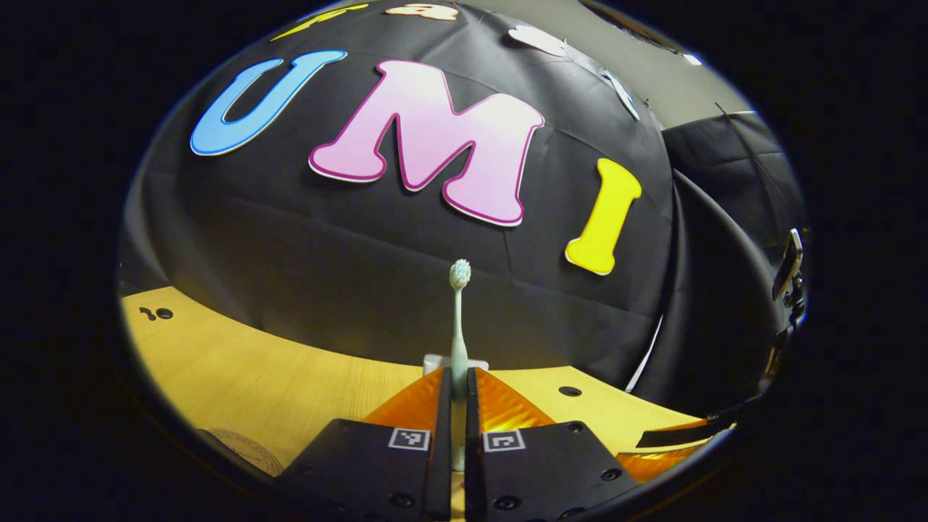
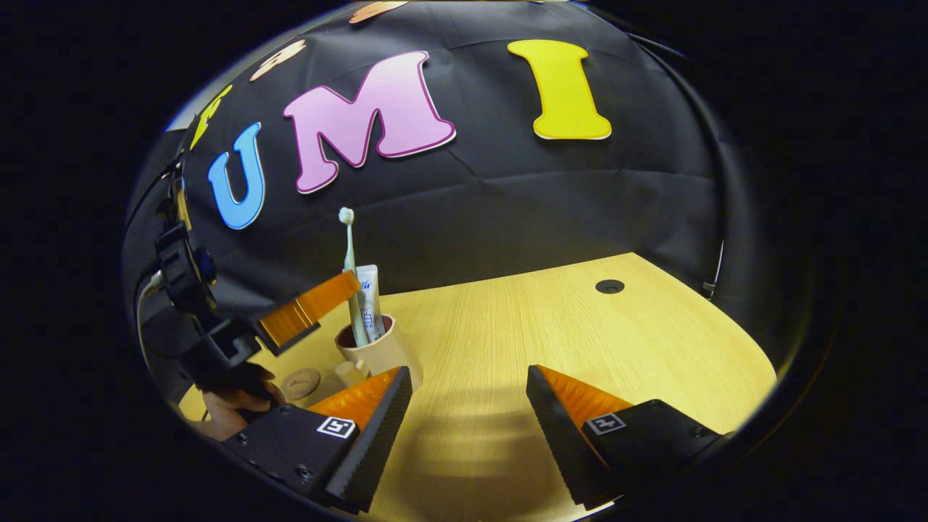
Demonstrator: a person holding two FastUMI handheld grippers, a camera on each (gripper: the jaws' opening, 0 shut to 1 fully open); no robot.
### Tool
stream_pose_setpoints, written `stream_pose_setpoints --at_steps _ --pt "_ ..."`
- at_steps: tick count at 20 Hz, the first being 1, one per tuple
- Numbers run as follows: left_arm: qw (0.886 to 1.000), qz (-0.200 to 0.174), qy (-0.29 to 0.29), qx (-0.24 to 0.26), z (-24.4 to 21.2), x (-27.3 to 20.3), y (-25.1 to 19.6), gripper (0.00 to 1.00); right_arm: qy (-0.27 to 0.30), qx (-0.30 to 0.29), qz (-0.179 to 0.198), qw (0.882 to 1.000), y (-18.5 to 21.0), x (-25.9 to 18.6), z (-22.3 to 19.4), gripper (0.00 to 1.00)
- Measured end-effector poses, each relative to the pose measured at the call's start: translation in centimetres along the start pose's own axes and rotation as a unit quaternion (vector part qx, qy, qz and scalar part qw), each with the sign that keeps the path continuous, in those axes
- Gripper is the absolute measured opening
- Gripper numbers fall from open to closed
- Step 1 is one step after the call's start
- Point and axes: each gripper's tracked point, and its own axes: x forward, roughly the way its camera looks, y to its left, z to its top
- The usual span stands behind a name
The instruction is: Put the toothbrush and toothpaste on the desktop into the cup, then pick up the cup and place it on the coaster on the desktop.
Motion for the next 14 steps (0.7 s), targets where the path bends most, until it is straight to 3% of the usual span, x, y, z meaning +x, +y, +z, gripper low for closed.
stream_pose_setpoints --at_steps 5,7,9,10,12,14 --pt "1.0 -0.006 0.017 0.0 -1.8 -1.3 -0.5 0.19 -0.01 0.002 -0.002 1.0 0.2 0.9 0.3 0.98" --pt "0.999 -0.002 0.035 -0.001 -2.5 -1.9 -0.2 0.3 -0.002 0.005 -0.003 1.0 0.0 0.9 0.1 0.98" --pt "0.999 -0.003 0.047 -0.002 -2.3 -3.4 -0.1 0.46 0.007 0.006 -0.004 1.0 -0.1 1.0 -0.1 0.98" --pt "0.999 -0.004 0.05 -0.002 -1.9 -4.2 -0.2 0.72 0.011 0.007 -0.003 1.0 0.1 1.1 0.0 0.98" --pt "0.998 0.003 0.063 0.003 -1.4 -6.0 0.3 0.77 0.019 0.012 0.0 1.0 0.5 1.3 0.7 0.98" --pt "0.997 0.017 0.08 0.014 -1.2 -8.3 1.0 0.96 0.026 0.016 0.006 1.0 1.1 1.7 1.6 0.98"
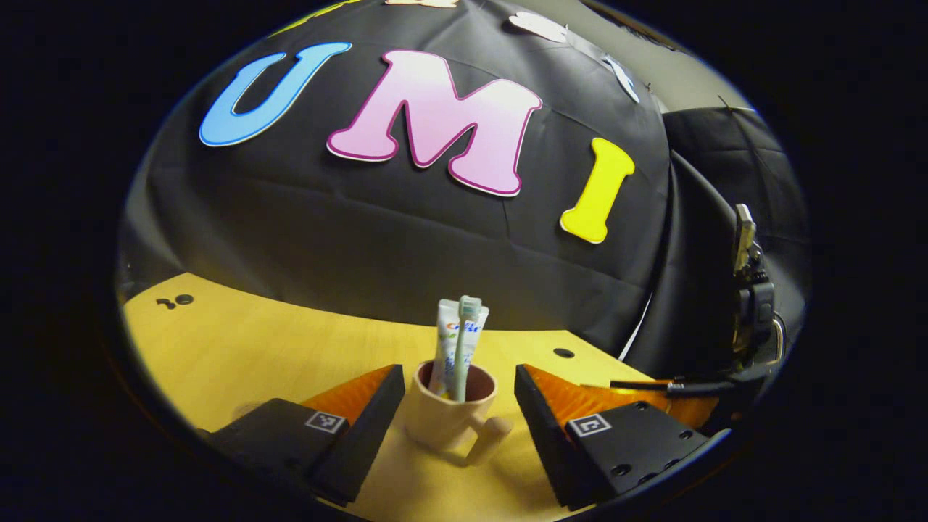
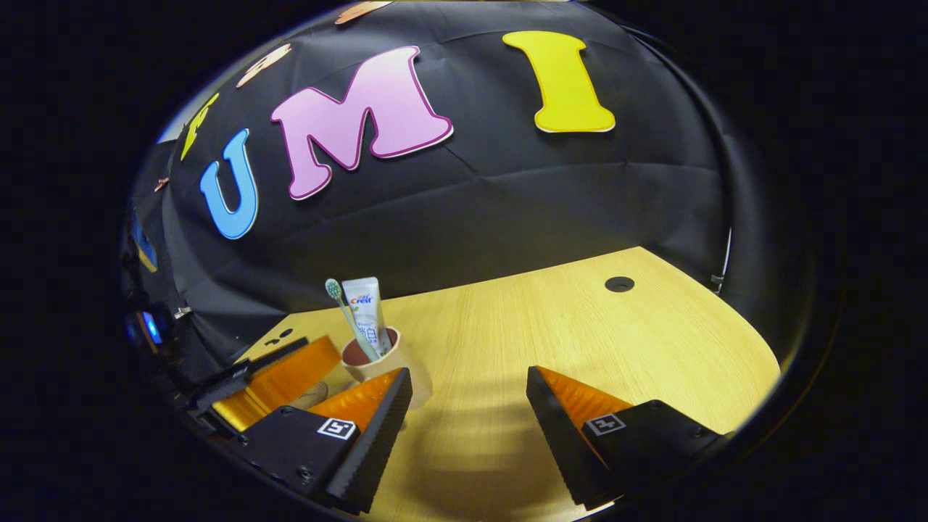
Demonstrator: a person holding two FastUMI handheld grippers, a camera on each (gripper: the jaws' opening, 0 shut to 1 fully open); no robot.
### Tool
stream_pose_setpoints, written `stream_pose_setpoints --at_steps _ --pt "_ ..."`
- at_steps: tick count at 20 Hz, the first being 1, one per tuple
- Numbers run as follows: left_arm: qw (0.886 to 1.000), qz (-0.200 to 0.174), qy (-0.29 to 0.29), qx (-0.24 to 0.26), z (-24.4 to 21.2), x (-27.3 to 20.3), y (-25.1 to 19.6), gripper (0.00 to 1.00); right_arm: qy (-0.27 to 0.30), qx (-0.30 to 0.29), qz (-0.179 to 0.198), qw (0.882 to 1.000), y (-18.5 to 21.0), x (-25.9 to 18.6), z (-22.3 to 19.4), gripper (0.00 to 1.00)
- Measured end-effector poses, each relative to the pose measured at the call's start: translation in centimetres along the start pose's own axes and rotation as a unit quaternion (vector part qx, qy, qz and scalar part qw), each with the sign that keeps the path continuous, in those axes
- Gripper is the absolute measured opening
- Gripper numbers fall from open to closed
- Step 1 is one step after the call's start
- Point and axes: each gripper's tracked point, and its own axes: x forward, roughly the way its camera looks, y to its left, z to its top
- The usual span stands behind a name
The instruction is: Put the toothbrush and toothpaste on the desktop into the cup, then pick up the cup and place it on the coaster on the desktop.
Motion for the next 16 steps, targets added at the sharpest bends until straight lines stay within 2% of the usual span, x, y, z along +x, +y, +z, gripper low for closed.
stream_pose_setpoints --at_steps 5,7,9,11,16 --pt "0.999 0.03 0.037 0.005 -0.2 -5.9 2.0 0.98 0.014 0.002 0.029 0.999 3.5 1.3 2.9 0.98" --pt "0.998 0.04 0.056 -0.014 -0.6 -7.8 2.4 0.98 0.026 0.003 0.036 0.999 4.9 1.7 3.5 0.98" --pt "0.996 0.041 0.074 -0.029 -1.0 -9.6 1.9 0.98 0.043 0.002 0.037 0.998 6.3 2.1 4.0 0.98" --pt "0.996 0.041 0.072 -0.023 -0.2 -11.3 1.7 0.98 0.056 0.0 0.039 0.998 7.6 2.5 4.6 0.98" --pt "0.994 0.058 0.085 -0.032 1.4 -14.5 2.9 0.98 0.15 -0.019 0.043 0.988 8.9 2.6 3.5 0.98"
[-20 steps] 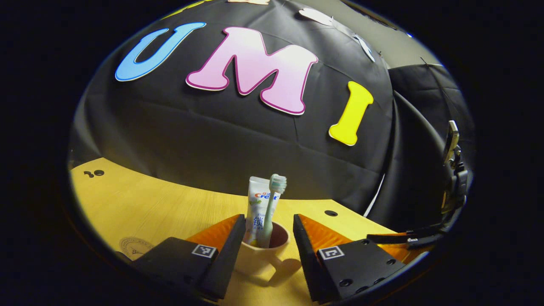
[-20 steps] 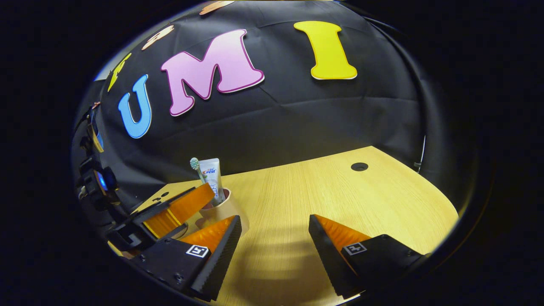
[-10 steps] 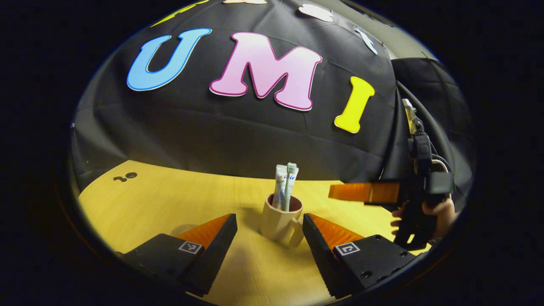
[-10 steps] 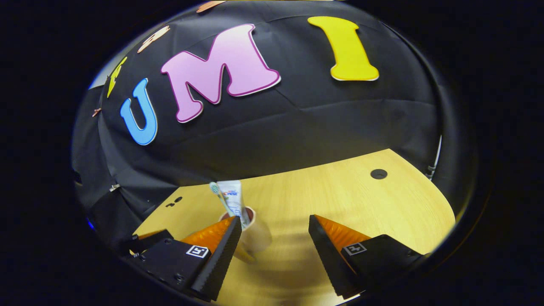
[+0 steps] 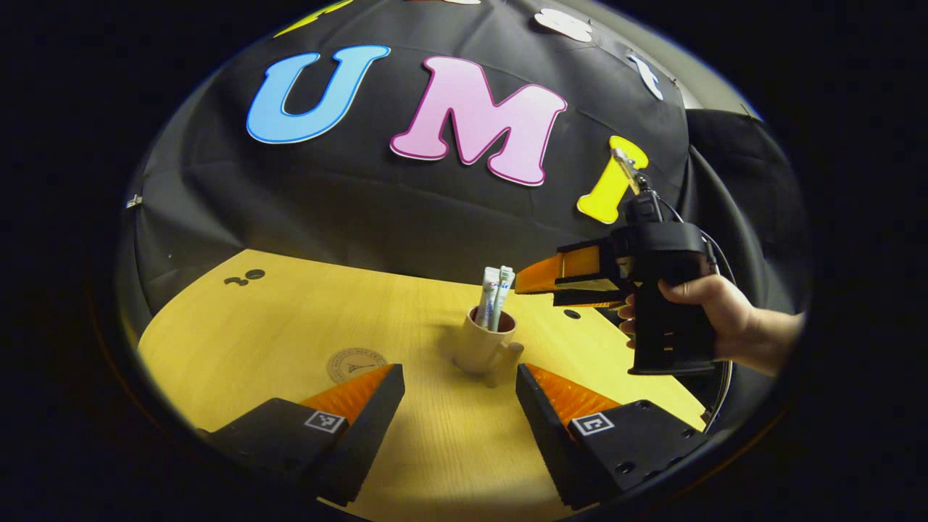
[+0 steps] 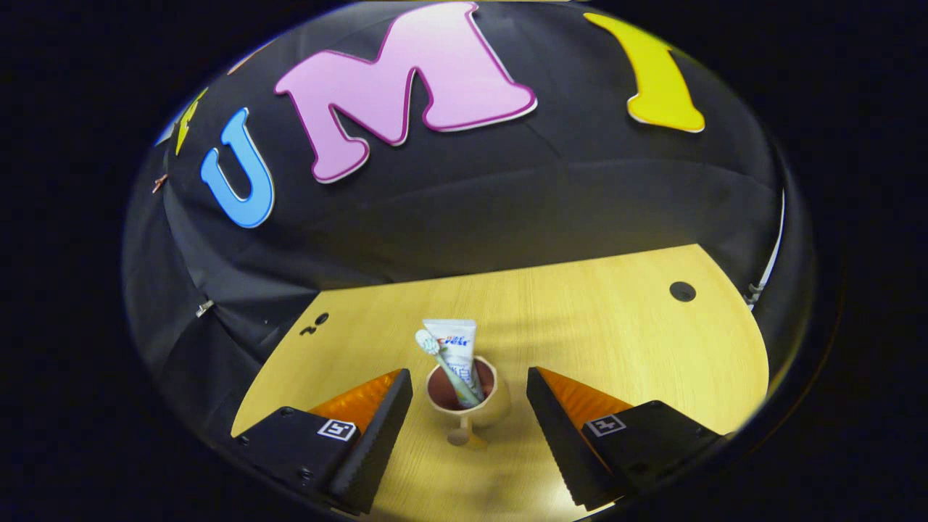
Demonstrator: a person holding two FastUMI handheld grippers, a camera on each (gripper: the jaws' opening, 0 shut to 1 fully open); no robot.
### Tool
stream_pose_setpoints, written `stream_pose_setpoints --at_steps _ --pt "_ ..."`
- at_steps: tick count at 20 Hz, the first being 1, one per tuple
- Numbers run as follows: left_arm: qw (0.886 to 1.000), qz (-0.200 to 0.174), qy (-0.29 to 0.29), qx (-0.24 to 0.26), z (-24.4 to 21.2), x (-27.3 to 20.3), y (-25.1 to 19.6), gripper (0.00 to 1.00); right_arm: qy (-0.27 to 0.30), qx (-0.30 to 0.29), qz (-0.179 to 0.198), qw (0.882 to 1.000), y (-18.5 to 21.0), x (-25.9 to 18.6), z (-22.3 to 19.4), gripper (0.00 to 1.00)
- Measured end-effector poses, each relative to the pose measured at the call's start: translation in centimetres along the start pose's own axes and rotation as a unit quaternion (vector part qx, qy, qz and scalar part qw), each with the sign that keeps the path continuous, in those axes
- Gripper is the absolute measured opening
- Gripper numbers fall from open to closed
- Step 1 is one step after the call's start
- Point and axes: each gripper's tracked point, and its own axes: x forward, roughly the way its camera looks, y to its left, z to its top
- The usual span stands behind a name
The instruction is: Put the toothbrush and toothpaste on the desktop into the cup, then pick up the cup and place it on the coaster on the desktop.
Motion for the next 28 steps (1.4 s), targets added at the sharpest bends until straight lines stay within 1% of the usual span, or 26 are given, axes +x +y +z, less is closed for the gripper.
stream_pose_setpoints --at_steps 3,5,6,9,11,15,18,21,25,26,27,28 --pt "1.0 0.014 0.0 0.004 0.8 -2.1 1.6 0.98 0.072 -0.016 -0.006 0.997 0.0 0.0 -2.0 0.98" --pt "1.0 0.027 -0.002 0.003 1.4 -3.6 2.9 0.98 0.122 -0.019 -0.005 0.992 0.2 0.5 -3.7 0.98" --pt "0.999 0.033 -0.002 -0.001 1.5 -4.2 3.6 0.98 0.135 -0.025 -0.01 0.99 0.0 0.7 -3.9 0.98" --pt "0.997 0.073 0.012 -0.016 0.8 -6.3 6.1 0.98 0.186 -0.031 -0.016 0.982 -0.2 2.3 -5.6 0.98" --pt "0.994 0.096 0.027 -0.033 -0.4 -6.9 7.7 0.98 0.223 -0.044 -0.026 0.974 -0.5 3.6 -6.8 0.97" --pt "0.989 0.122 0.046 -0.069 -2.3 -8.8 9.3 0.98 0.278 -0.038 -0.035 0.959 -0.2 5.4 -9.1 0.97" --pt "0.986 0.132 0.065 -0.076 -3.7 -9.8 10.1 0.98 0.307 -0.049 -0.044 0.95 -0.3 6.6 -10.6 0.97" --pt "0.985 0.133 0.085 -0.066 -4.6 -10.4 10.6 0.98 0.336 -0.077 -0.047 0.938 -0.6 7.3 -12.0 0.97" --pt "0.986 0.127 0.087 -0.07 -4.6 -10.2 10.2 0.98 0.337 -0.079 -0.053 0.937 -0.5 8.0 -12.1 0.96" --pt "0.986 0.124 0.089 -0.072 -4.8 -10.2 10.1 0.98 0.337 -0.08 -0.054 0.936 -0.8 8.0 -12.0 0.93" --pt "0.986 0.122 0.091 -0.072 -4.9 -10.3 9.9 0.98 0.336 -0.079 -0.059 0.937 -1.1 8.0 -11.7 0.85" --pt "0.986 0.12 0.093 -0.07 -5.0 -10.2 9.7 0.98 0.336 -0.075 -0.059 0.937 -1.2 7.9 -11.8 0.83"
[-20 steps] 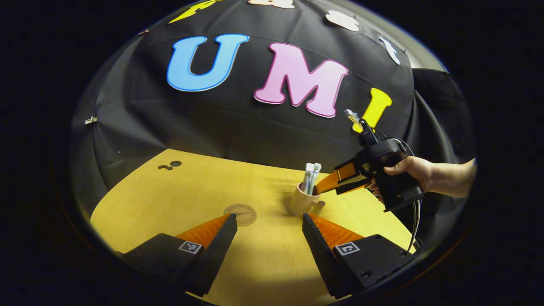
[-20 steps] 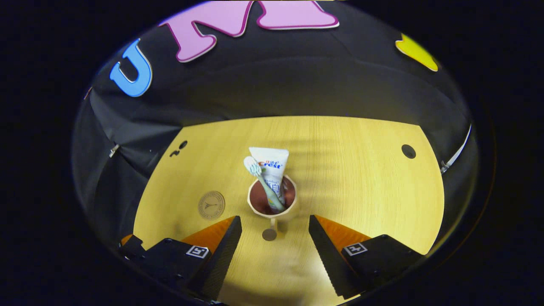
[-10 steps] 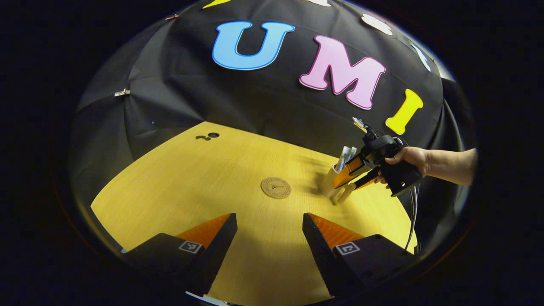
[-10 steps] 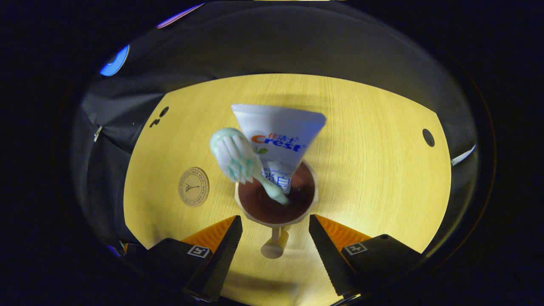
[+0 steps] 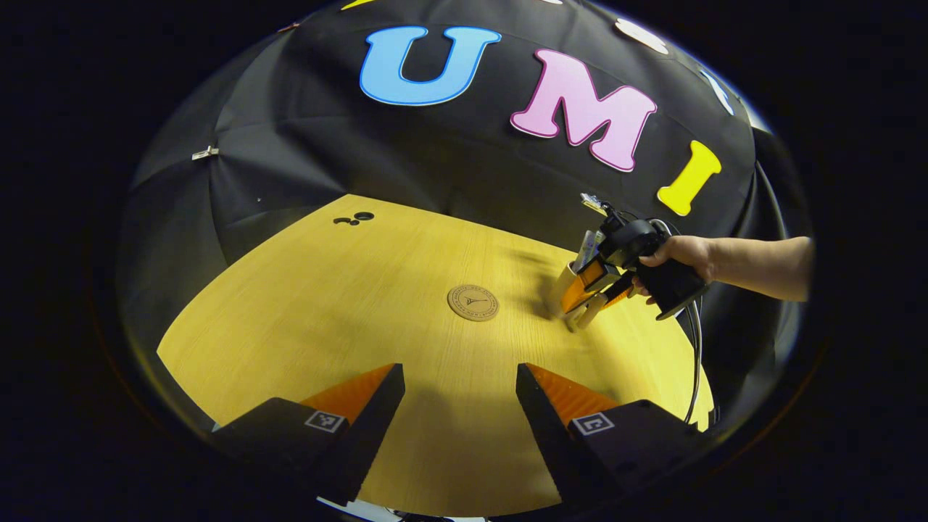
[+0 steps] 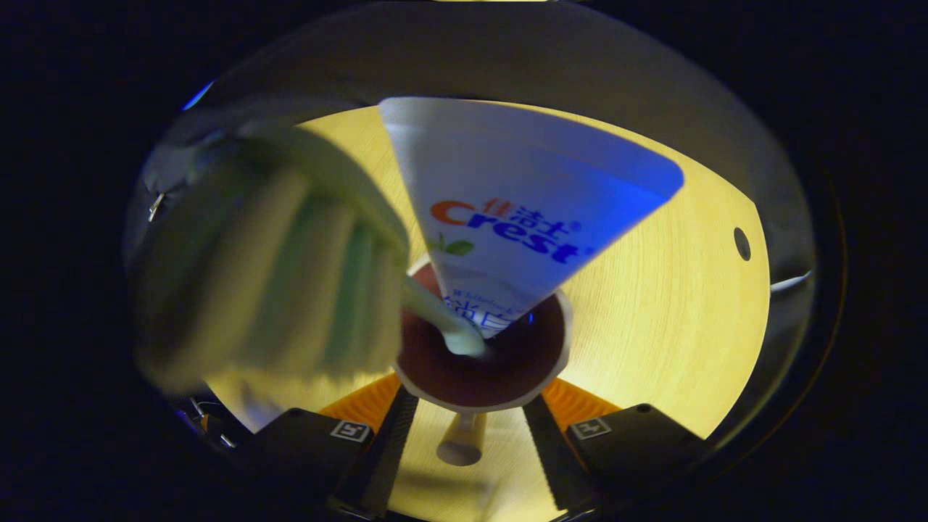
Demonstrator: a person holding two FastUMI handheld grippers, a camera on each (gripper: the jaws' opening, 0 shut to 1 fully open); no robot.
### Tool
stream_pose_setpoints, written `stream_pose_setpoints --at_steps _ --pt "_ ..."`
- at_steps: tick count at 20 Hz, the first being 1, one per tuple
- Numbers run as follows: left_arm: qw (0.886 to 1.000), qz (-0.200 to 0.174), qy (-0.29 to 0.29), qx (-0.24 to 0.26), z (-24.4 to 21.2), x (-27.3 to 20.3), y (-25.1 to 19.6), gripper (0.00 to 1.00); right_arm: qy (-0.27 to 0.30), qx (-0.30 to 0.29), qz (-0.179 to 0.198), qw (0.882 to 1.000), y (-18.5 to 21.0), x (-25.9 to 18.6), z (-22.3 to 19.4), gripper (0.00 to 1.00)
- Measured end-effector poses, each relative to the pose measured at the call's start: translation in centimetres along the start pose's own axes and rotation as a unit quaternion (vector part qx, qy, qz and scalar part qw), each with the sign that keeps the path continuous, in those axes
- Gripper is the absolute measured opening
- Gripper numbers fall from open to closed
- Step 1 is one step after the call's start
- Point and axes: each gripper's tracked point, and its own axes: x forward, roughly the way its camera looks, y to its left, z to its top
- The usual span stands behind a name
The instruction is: Put the toothbrush and toothpaste on the desktop into the cup, then pick up the cup and place it on the coaster on the desktop.
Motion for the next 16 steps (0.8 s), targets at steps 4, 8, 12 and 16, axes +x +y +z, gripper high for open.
stream_pose_setpoints --at_steps 4,8,12,16 --pt "1.0 -0.005 0.014 0.009 -1.2 0.1 -0.6 0.98 0.0 0.021 0.006 1.0 -0.1 0.0 0.1 0.58" --pt "1.0 -0.007 0.023 0.014 -1.7 0.2 -1.1 0.98 -0.008 0.021 -0.003 1.0 0.0 0.1 0.3 0.34" --pt "1.0 -0.01 0.024 0.014 -1.9 0.2 -1.6 0.98 -0.014 0.009 -0.013 1.0 0.0 0.1 0.3 0.29" --pt "0.999 -0.008 0.031 0.018 -2.7 0.2 -1.7 0.98 -0.026 -0.002 -0.013 1.0 0.1 0.1 0.1 0.27"
